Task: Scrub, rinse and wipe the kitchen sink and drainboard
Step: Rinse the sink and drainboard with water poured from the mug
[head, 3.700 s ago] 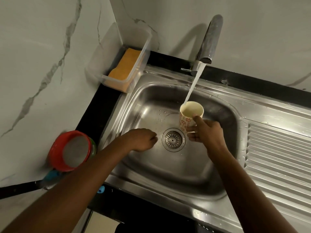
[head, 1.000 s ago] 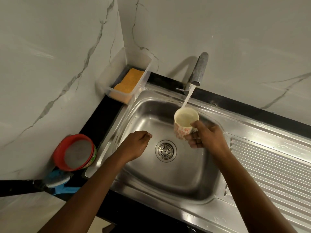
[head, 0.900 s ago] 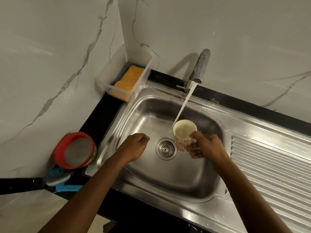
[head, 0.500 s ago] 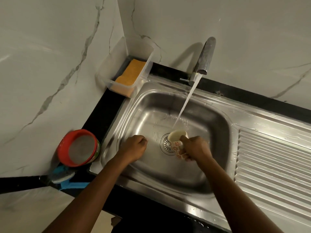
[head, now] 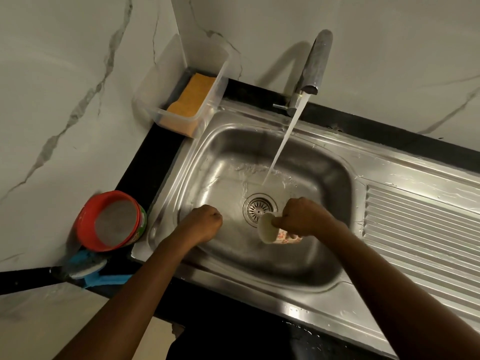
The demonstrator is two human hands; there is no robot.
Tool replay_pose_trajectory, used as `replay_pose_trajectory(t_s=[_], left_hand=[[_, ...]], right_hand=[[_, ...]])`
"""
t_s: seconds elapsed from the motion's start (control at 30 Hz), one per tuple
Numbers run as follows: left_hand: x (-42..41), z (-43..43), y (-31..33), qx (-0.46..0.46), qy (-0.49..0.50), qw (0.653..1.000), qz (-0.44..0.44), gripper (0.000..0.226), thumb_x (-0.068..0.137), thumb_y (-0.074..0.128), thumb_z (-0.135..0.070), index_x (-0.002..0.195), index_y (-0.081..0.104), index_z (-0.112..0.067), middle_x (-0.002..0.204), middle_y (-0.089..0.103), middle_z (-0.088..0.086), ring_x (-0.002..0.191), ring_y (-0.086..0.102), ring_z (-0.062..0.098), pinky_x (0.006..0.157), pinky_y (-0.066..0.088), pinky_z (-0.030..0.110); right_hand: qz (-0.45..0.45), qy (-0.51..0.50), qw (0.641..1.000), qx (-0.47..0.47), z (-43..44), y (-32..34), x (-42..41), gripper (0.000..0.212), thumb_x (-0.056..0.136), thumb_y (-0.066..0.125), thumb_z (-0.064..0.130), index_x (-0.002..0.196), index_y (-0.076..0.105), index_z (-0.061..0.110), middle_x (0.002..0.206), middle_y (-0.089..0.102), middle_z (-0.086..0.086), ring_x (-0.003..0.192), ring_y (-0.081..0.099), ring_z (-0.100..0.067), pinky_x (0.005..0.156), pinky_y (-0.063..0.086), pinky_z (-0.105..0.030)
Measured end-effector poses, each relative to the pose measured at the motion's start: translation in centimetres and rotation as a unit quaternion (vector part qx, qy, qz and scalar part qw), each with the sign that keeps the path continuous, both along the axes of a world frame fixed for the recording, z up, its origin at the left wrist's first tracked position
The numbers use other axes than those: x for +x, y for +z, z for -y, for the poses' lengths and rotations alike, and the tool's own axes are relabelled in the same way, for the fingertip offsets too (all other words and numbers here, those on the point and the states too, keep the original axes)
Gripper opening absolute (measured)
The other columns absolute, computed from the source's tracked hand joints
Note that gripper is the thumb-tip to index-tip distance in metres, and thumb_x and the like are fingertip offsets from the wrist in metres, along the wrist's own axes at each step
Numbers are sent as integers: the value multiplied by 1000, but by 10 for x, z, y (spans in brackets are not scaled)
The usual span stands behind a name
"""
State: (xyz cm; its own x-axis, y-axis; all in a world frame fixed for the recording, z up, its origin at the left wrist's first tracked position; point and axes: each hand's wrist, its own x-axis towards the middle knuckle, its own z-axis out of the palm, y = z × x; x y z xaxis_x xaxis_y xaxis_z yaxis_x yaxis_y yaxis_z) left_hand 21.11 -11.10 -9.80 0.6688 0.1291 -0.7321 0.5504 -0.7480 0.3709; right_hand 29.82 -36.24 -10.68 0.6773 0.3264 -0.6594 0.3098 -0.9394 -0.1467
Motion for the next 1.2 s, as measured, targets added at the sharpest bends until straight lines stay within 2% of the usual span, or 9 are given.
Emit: replay_pose_trajectory(t_s=[0.2,0.33,0.53,0.63,0.73,0.87,1.0,1.1,1.2], left_hand=[[0,-2,-4,0,-10,1000,9,35,107,41,-14,108,71,3,112,69,14,115,64,35,97,51,44],[2,-4,-11,2,-2,1000,20,23,105,44,-14,91,63,-13,106,68,18,117,64,40,93,48,42],[2,1,3,7,4,1000,9,37,109,43,-14,133,62,5,139,60,22,127,57,37,94,43,37],[3,3,4,-6,21,999,26,31,107,45,-11,122,67,4,136,62,24,125,59,38,97,44,38],[4,9,2,-23,27,999,27,16,105,45,-12,101,60,-9,127,64,24,108,59,30,87,39,32],[7,21,5,-49,24,998,36,39,107,45,-19,139,63,-10,149,58,12,134,54,31,100,39,31],[11,24,7,-51,17,998,40,40,106,46,-21,142,62,-13,151,57,11,138,53,30,104,40,32],[12,24,10,-48,18,998,44,40,107,46,-22,143,62,-13,152,56,11,139,52,30,104,39,31],[12,22,10,-46,16,998,49,41,107,46,-21,145,60,-13,154,54,10,141,50,30,107,37,31]], right_hand=[[10,-170,983,64,-7,1,9,49,96,53,53,80,72,11,60,72,0,55,72,-14,73,64,-34],[-92,-369,905,192,-47,-4,-3,41,98,59,44,94,72,5,69,77,-7,60,76,-22,71,66,-40],[-296,-696,519,400,-89,0,-17,45,104,58,40,111,62,-5,82,77,-16,63,73,-23,57,62,-35],[-277,-757,404,433,-74,-3,-28,42,108,50,37,115,57,-3,90,75,-20,68,74,-26,55,62,-37],[-252,-787,393,403,-50,-7,-52,34,107,53,35,98,57,3,96,76,-22,69,75,-28,58,64,-39],[-271,-778,437,361,-35,-15,-74,30,105,57,38,91,59,11,96,78,-22,71,79,-31,60,64,-40],[-259,-767,438,391,-37,-9,-63,29,104,59,38,94,59,11,98,78,-23,67,78,-30,60,65,-42],[-241,-771,397,435,-32,-6,-41,32,105,57,39,103,62,7,98,78,-23,71,78,-31,59,65,-42],[-225,-790,302,483,-18,-5,-34,44,108,46,36,129,57,-1,107,73,-28,82,76,-37,67,63,-46]])
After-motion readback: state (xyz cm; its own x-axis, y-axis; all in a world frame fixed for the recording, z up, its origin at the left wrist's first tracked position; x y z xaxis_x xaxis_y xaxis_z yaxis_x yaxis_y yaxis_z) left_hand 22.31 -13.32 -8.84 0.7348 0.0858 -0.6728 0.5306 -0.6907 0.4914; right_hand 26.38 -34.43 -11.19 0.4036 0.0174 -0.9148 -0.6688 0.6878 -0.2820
